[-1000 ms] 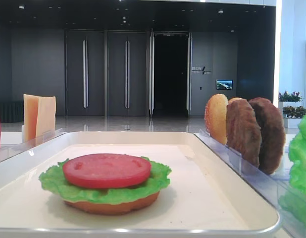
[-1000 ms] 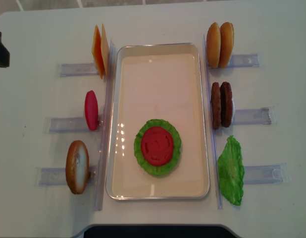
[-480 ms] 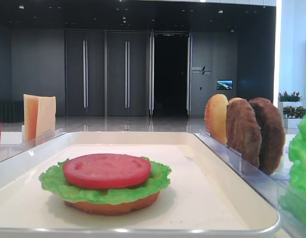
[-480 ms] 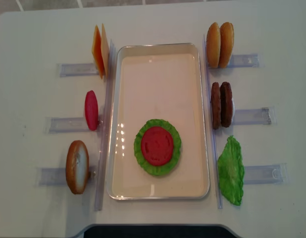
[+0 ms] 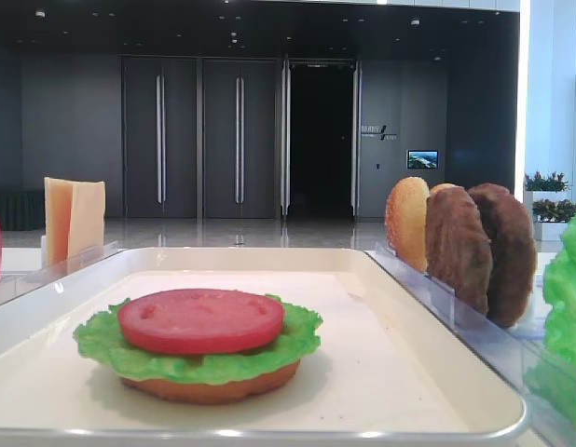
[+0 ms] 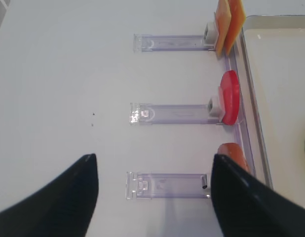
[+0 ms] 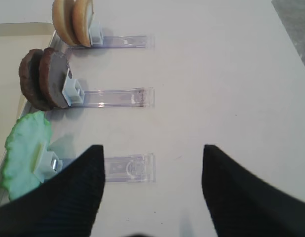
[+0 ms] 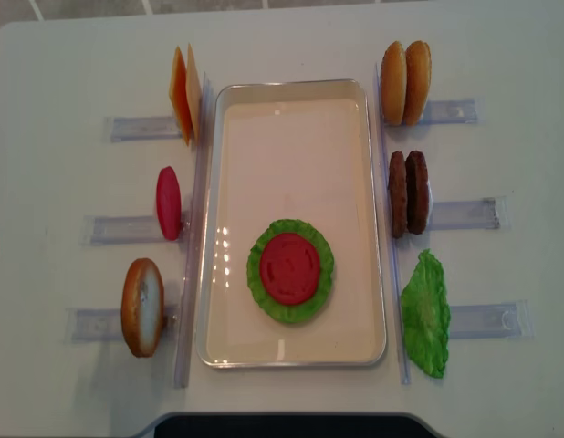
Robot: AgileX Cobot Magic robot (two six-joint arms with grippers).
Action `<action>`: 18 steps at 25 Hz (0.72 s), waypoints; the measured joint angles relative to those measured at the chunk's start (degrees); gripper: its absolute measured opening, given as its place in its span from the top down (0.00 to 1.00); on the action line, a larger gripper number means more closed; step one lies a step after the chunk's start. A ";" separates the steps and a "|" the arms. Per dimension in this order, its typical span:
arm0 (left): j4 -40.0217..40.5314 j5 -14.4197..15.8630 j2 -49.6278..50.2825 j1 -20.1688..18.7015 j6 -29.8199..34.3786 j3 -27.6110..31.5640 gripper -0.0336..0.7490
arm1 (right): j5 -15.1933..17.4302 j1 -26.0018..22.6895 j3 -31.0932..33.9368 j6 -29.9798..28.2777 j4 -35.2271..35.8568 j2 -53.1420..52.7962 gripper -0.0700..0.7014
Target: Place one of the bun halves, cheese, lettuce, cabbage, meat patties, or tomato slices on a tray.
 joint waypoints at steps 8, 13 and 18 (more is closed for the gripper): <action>-0.67 -0.15 -11.80 0.00 0.00 6.09 0.26 | 0.00 0.00 0.00 0.00 0.00 0.00 0.34; -1.86 -0.29 -19.50 0.00 0.00 8.66 0.27 | 0.00 0.00 0.00 0.00 0.00 0.00 0.34; -2.57 0.85 -26.89 0.00 0.00 12.51 0.27 | 0.00 0.00 0.00 0.00 0.00 0.00 0.34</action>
